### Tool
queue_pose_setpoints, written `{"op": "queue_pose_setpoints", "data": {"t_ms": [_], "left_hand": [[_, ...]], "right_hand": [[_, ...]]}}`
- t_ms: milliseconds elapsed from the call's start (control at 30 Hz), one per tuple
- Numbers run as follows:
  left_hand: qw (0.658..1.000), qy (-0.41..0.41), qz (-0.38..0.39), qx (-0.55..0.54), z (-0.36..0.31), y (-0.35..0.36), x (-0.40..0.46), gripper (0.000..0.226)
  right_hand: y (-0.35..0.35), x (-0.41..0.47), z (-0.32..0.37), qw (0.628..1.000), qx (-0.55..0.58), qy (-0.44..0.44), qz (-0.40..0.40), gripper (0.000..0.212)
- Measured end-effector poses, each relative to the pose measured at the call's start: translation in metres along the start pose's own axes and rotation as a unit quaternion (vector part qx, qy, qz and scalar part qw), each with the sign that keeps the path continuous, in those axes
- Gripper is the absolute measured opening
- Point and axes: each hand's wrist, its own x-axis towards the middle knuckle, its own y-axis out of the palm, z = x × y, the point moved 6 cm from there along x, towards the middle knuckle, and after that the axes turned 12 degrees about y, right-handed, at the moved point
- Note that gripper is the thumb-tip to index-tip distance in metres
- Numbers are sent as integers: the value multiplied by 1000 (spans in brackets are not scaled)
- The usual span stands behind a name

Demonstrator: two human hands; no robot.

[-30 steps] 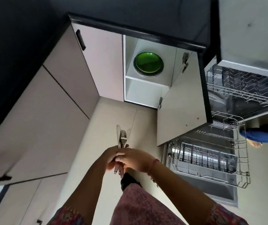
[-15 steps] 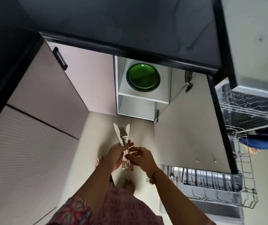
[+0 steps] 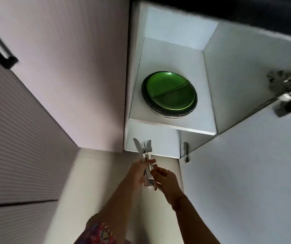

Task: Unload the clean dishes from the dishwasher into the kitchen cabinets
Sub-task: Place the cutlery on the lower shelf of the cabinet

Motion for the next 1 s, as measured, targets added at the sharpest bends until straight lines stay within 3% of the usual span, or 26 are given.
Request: {"op": "queue_pose_setpoints", "data": {"t_ms": [133,367,533,700,1000], "left_hand": [[996,27,-18,77,19,-14,82,25],[992,67,-11,111,40,-36,205,26],[989,82,21,118,36,-38,250,6],[984,120,49,121,21,-37,266,5],[990,115,26,76,27,-50,287,8]], "right_hand": [[-3,88,-10,1000,29,-6,-8,20],[-25,218,-12,991,105,-67,-44,17],[-42,273,-7,976,162,-120,-86,11],[-48,299,12,975,88,-168,-117,42],[-77,312,28,914,-144,-236,-297,31]]}}
